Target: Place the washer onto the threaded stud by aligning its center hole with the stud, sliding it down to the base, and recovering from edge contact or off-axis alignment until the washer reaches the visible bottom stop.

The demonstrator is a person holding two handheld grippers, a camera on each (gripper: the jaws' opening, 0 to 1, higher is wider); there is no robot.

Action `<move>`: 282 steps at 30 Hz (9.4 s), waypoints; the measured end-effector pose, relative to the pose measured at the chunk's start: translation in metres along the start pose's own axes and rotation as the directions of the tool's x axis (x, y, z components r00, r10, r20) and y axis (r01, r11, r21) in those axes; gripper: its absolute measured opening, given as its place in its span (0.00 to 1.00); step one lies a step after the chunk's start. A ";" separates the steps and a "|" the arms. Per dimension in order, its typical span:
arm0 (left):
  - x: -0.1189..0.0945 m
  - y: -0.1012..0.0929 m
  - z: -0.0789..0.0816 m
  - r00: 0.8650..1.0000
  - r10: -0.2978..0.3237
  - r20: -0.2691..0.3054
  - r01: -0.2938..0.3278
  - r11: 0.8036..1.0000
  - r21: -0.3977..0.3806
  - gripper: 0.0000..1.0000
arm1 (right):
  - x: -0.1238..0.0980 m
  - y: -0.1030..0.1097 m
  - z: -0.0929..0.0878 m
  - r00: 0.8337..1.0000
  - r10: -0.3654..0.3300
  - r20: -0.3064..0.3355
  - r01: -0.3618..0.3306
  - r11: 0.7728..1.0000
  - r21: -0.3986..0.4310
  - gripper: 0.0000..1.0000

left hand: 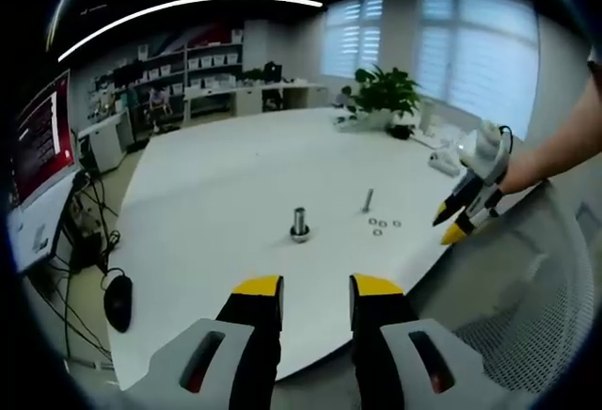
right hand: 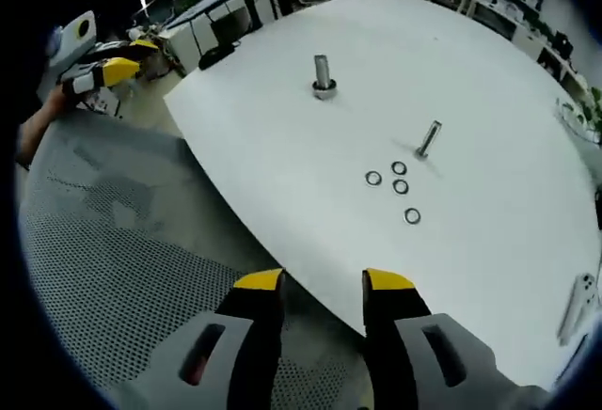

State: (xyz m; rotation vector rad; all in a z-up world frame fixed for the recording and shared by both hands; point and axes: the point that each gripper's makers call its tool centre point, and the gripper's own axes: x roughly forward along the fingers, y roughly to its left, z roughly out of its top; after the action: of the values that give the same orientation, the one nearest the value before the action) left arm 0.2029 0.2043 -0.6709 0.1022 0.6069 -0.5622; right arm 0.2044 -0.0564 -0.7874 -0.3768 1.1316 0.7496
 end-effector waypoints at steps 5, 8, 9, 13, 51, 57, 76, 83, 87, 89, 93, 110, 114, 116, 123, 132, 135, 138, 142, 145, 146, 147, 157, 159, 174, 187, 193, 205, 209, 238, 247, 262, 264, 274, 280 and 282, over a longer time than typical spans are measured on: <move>-0.001 0.000 -0.001 1.000 0.004 -0.005 -0.004 1.000 0.006 0.25 | 0.008 -0.023 -0.004 0.999 -0.042 -0.015 0.042 0.999 -0.011 0.35; 0.000 -0.001 -0.005 1.000 -0.002 -0.022 0.002 1.000 -0.005 0.25 | 0.013 -0.038 -0.005 0.998 -0.062 -0.031 0.062 0.998 -0.002 0.35; 0.001 -0.002 -0.007 0.999 -0.005 -0.031 0.005 1.000 0.005 0.25 | 0.016 -0.044 -0.006 0.997 -0.070 -0.040 0.070 0.998 -0.004 0.35; 0.001 -0.001 -0.006 0.999 -0.003 -0.032 0.003 1.000 0.020 0.25 | 0.023 -0.061 -0.004 0.990 -0.136 -0.035 0.136 0.991 -0.022 0.35; 0.002 0.004 -0.012 0.998 0.019 -0.064 -0.018 1.000 0.016 0.24 | 0.065 -0.087 0.026 0.947 -0.096 -0.306 0.030 0.976 -0.216 0.17; 0.001 0.007 -0.012 0.997 0.034 -0.062 -0.034 0.999 0.012 0.24 | 0.068 -0.090 0.027 0.930 -0.097 -0.354 0.019 0.976 -0.217 0.15; 0.002 0.006 -0.014 0.997 0.033 -0.075 -0.031 0.999 0.029 0.23 | 0.068 -0.086 0.027 0.916 -0.203 -0.346 0.155 0.975 -0.159 0.15; 0.001 0.008 -0.012 0.997 0.041 -0.069 -0.039 0.999 0.024 0.23 | 0.067 -0.089 0.026 0.918 -0.192 -0.346 0.174 0.981 -0.084 0.15; 0.001 0.008 -0.014 0.996 0.041 -0.073 -0.039 0.999 0.027 0.22 | 0.067 -0.086 0.026 0.930 -0.205 -0.305 0.175 0.977 -0.124 0.14; 0.001 0.008 -0.013 0.997 0.040 -0.069 -0.039 0.999 0.024 0.22 | 0.067 -0.087 0.027 0.948 -0.198 -0.250 0.186 0.980 -0.072 0.14; 0.001 0.008 -0.013 0.997 0.042 -0.067 -0.041 0.999 0.022 0.22 | 0.065 -0.088 0.028 0.980 -0.146 -0.137 0.150 0.989 0.018 0.14; 0.000 0.009 -0.015 0.996 0.053 -0.078 -0.051 0.998 0.029 0.22 | 0.063 -0.083 0.029 0.976 -0.151 -0.157 0.134 0.984 -0.116 0.14; 0.001 0.009 -0.015 0.995 0.052 -0.080 -0.049 0.998 0.034 0.22 | 0.057 -0.084 0.033 0.978 -0.154 -0.142 0.134 0.981 -0.141 0.14; 0.001 0.009 -0.014 0.996 0.051 -0.077 -0.048 0.998 0.033 0.22 | 0.054 -0.086 0.037 0.978 -0.157 -0.134 0.138 0.980 -0.145 0.14; 0.000 0.009 -0.014 0.996 0.050 -0.074 -0.048 0.998 0.031 0.22 | 0.036 -0.093 0.064 0.983 -0.170 -0.067 0.160 0.977 -0.143 0.14; 0.001 0.009 -0.013 0.996 0.047 -0.073 -0.045 0.999 0.029 0.22 | 0.026 -0.098 0.093 0.985 -0.173 0.016 0.173 0.979 -0.110 0.14; 0.001 0.009 -0.013 0.996 0.044 -0.074 -0.042 0.999 0.028 0.22 | 0.022 -0.100 0.102 0.982 -0.184 0.038 0.187 0.975 -0.119 0.14; 0.001 0.009 -0.013 0.996 0.043 -0.073 -0.041 0.999 0.027 0.21 | 0.016 -0.104 0.111 0.980 -0.189 0.067 0.195 0.975 -0.106 0.14; 0.001 0.008 -0.014 0.996 0.042 -0.076 -0.040 0.999 0.028 0.21 | 0.012 -0.108 0.120 0.979 -0.188 0.084 0.195 0.976 -0.093 0.14; 0.001 0.009 -0.013 0.996 0.041 -0.074 -0.040 0.999 0.026 0.21 | 0.014 -0.107 0.123 0.980 -0.183 0.077 0.191 0.975 -0.116 0.14; 0.001 0.009 -0.013 0.996 0.042 -0.074 -0.040 0.999 0.027 0.21 | 0.016 -0.107 0.124 0.981 -0.178 0.074 0.186 0.975 -0.121 0.14; 0.001 0.008 -0.014 0.996 0.041 -0.077 -0.039 0.999 0.028 0.21 | 0.016 -0.106 0.126 0.982 -0.176 0.074 0.184 0.975 -0.127 0.14; 0.001 0.008 -0.014 0.996 0.040 -0.078 -0.038 0.999 0.026 0.21 | 0.030 -0.106 0.122 0.982 -0.190 0.021 0.190 0.961 -0.201 0.14; 0.001 0.008 -0.015 0.996 0.040 -0.080 -0.038 0.999 0.028 0.21 | 0.029 -0.107 0.122 0.981 -0.194 0.021 0.194 0.960 -0.200 0.14; 0.001 0.008 -0.015 0.996 0.042 -0.082 -0.040 0.999 0.020 0.21 | 0.050 -0.110 0.115 0.984 -0.175 -0.025 0.166 0.965 -0.204 0.14; 0.002 0.009 -0.020 0.994 0.042 -0.105 -0.042 0.999 0.011 0.21 | 0.072 -0.115 0.095 0.984 -0.162 -0.070 0.149 0.975 -0.164 0.14; 0.002 0.010 -0.022 0.992 0.047 -0.114 -0.047 0.999 0.009 0.21 | 0.079 -0.116 0.094 0.984 -0.166 -0.060 0.154 0.973 -0.171 0.15; 0.002 0.010 -0.021 0.993 0.049 -0.107 -0.049 0.999 -0.001 0.21 | 0.070 -0.116 0.085 0.982 -0.179 -0.057 0.171 0.978 -0.120 0.21; 0.002 0.008 -0.020 0.994 0.038 -0.103 -0.038 0.999 0.005 0.21 | 0.061 -0.116 0.079 0.980 -0.189 -0.065 0.182 0.978 -0.105 0.22; 0.001 0.009 -0.018 0.995 0.040 -0.088 -0.040 0.999 -0.006 0.21 | 0.072 -0.075 0.055 0.987 -0.113 -0.117 0.099 0.988 -0.120 0.25; 0.002 0.014 -0.026 0.988 0.068 -0.140 -0.067 0.998 0.006 0.20 | 0.078 -0.083 0.061 0.996 -0.076 -0.056 0.071 0.994 -0.083 0.20; 0.000 0.025 -0.044 0.958 0.152 -0.244 -0.136 0.987 0.083 0.16 | 0.072 -0.088 0.051 0.998 0.057 -0.006 -0.057 0.969 -0.242 0.15; 0.000 0.025 -0.043 0.959 0.151 -0.240 -0.138 0.988 0.073 0.16 | 0.070 -0.097 0.046 0.999 0.021 -0.043 -0.033 0.951 -0.308 0.15; -0.003 0.032 -0.048 0.944 0.191 -0.270 -0.173 0.981 0.091 0.16 | 0.069 -0.095 0.041 0.991 0.129 -0.026 -0.130 0.936 -0.326 0.17; -0.003 0.031 -0.055 0.931 0.197 -0.306 -0.171 0.979 0.109 0.17 | 0.069 -0.092 0.040 0.993 0.061 -0.098 -0.100 0.874 -0.476 0.17; -0.003 0.032 -0.053 0.932 0.199 -0.301 -0.174 0.979 0.107 0.17 | 0.069 -0.090 0.039 0.991 0.035 -0.133 -0.100 0.847 -0.523 0.16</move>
State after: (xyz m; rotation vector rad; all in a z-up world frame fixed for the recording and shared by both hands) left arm 0.1906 0.2466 -0.7151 0.3249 0.8721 -0.3862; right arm 0.3093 -0.0719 -0.8432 -0.8611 1.0388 1.1169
